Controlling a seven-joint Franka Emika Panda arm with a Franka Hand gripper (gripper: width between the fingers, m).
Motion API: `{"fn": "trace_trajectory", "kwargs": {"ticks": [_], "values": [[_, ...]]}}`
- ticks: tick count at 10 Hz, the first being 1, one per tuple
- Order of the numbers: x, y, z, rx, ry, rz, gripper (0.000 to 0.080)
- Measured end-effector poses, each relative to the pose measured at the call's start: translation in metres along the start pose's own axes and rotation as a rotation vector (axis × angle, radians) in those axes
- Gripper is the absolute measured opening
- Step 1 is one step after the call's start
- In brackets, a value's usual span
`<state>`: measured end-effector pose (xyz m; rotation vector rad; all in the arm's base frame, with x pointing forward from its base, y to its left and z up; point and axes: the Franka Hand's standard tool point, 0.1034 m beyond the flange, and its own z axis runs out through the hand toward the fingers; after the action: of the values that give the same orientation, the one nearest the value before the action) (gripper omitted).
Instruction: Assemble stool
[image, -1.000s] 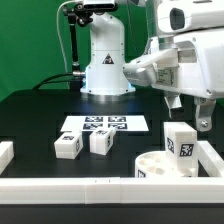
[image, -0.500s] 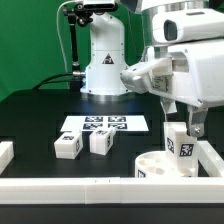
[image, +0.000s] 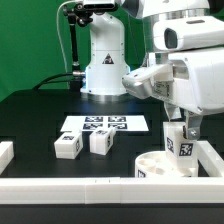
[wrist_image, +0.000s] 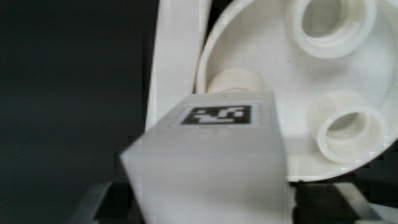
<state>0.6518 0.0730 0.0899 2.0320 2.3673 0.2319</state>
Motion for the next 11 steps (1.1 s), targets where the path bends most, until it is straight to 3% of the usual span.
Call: {"fn": "trace_trajectory", "kwargs": {"ticks": [1, 5, 11], "values": [[-0.0003, -0.0001, -0.0001, 0.000, 0.000, 0.001, 0.0348], [-0.0006, 0.0004, -0.0005, -0.002, 0.000, 0.088, 0.0348], [-0.0004, 0.0012, -0.0009, -0.004, 0.002, 0.541, 0.0348]]}}
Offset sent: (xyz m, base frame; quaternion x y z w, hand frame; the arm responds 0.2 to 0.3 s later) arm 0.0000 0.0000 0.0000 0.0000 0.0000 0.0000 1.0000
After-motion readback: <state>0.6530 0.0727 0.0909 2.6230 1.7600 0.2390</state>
